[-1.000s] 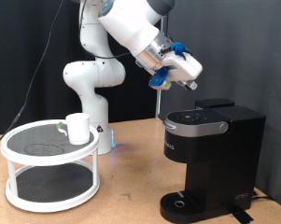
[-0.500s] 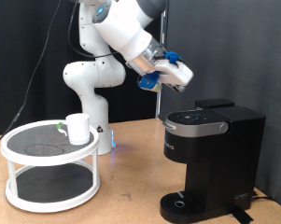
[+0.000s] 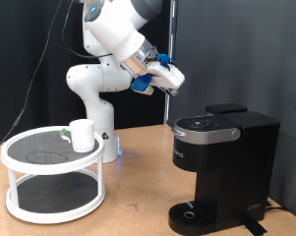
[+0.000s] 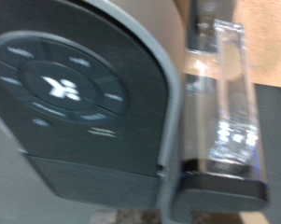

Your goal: Make a cup of coffee with the keurig machine

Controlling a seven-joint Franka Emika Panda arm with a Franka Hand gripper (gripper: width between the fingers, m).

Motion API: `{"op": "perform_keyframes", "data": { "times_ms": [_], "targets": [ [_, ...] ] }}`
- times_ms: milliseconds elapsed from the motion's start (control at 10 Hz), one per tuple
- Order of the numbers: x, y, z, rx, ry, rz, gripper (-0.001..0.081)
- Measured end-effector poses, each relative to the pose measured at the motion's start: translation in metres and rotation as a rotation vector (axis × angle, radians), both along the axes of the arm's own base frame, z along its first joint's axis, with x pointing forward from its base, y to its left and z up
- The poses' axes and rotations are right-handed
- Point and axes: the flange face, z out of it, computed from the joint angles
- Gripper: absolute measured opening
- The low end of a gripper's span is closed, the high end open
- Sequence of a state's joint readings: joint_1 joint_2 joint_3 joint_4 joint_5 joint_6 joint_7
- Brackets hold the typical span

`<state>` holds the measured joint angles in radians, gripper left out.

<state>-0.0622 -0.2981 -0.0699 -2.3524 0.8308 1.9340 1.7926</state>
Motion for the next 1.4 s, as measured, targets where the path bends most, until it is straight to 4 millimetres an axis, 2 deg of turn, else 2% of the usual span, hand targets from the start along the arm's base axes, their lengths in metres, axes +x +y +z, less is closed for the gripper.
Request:
{"op": "perform_keyframes", "data": {
  "times_ms": [100, 300, 600, 900, 1100, 1200, 1400],
  "targets": [
    [-0.002, -0.005, -0.003, -0.012, -0.014, -0.060, 0.0000],
    [-0.020, -0.020, -0.005, -0.015, 0.022, -0.167, 0.0000],
    [-0.052, -0.046, -0.002, -0.055, 0.091, -0.114, 0.0000],
    [-0.080, -0.069, 0.005, -0.060, 0.070, -0.059, 0.0000],
    [-0.082, -0.070, 0.003, -0.059, 0.081, -0.045, 0.0000],
    [-0.090, -0.074, 0.000, -0.058, 0.114, -0.009, 0.0000],
    [-0.109, -0.098, -0.002, -0.038, 0.136, 0.017, 0.0000]
  ]
}}
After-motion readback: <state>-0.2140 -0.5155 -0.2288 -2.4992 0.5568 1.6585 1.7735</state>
